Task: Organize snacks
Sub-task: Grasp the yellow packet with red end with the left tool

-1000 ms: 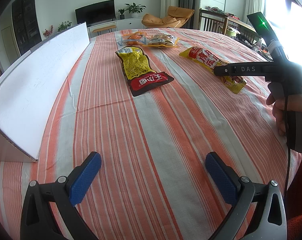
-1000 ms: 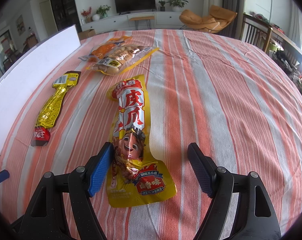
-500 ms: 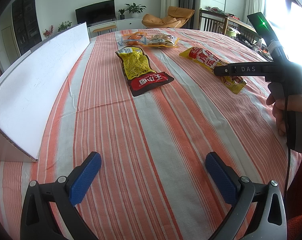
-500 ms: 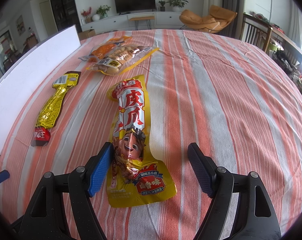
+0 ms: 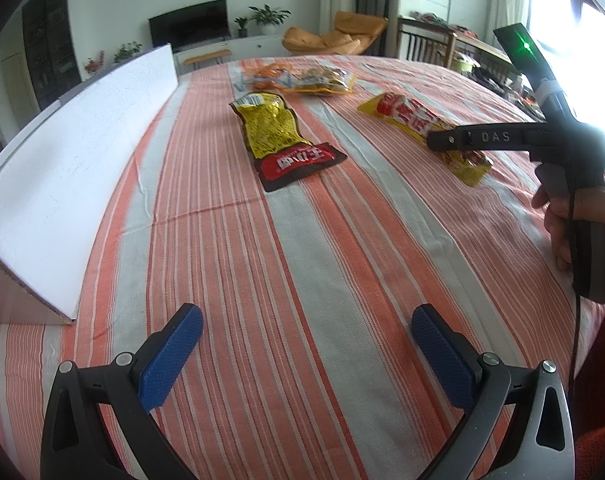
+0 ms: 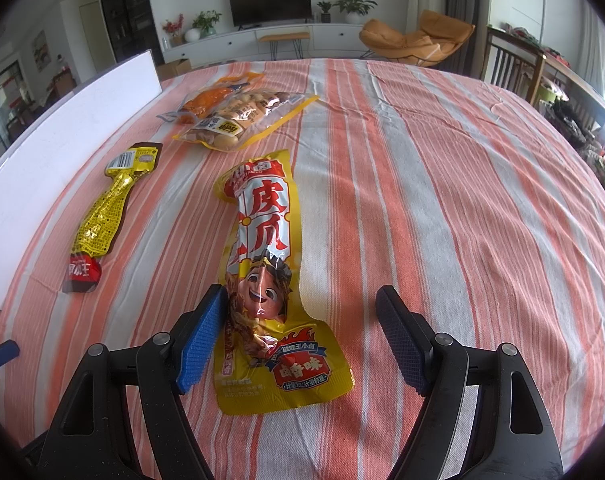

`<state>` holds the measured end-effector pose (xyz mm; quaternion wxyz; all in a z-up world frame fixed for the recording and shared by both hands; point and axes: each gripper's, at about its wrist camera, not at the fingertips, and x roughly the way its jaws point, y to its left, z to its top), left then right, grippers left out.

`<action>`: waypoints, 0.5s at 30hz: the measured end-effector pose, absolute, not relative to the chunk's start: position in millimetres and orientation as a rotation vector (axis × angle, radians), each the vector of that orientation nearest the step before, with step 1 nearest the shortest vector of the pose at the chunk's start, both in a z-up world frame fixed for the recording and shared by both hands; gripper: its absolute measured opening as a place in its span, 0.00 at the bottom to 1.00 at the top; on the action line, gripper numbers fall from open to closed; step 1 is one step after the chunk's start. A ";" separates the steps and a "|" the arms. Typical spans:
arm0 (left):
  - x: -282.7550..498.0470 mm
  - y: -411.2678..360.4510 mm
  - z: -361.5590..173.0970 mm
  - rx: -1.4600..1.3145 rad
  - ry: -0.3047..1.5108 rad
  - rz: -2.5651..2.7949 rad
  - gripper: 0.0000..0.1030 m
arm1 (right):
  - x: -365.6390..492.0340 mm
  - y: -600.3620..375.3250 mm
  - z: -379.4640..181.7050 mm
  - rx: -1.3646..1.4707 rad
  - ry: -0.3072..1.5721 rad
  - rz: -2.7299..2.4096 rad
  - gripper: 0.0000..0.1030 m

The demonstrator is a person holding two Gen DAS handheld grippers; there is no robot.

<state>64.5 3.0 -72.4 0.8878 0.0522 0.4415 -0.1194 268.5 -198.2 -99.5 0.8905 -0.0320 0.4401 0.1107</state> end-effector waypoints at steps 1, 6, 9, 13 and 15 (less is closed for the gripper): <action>66.8 3.8 -70.6 0.106 0.941 -0.269 1.00 | 270.0 -197.9 -100.2 -0.067 0.914 0.230 0.77; 98.6 47.7 -45.2 -0.291 0.968 -0.358 1.00 | 268.5 -198.2 -99.6 -0.067 0.914 0.229 0.77; 132.6 48.7 -32.6 -0.285 0.979 -0.294 0.99 | 269.5 -198.2 -100.1 -0.067 0.913 0.230 0.77; 197.7 13.5 -31.6 -0.153 1.026 -0.221 0.94 | 268.7 -198.3 -99.7 -0.066 0.913 0.230 0.77; 223.0 -1.9 -39.2 -0.079 1.062 -0.163 0.77 | 269.7 -198.5 -100.0 -0.064 0.913 0.231 0.77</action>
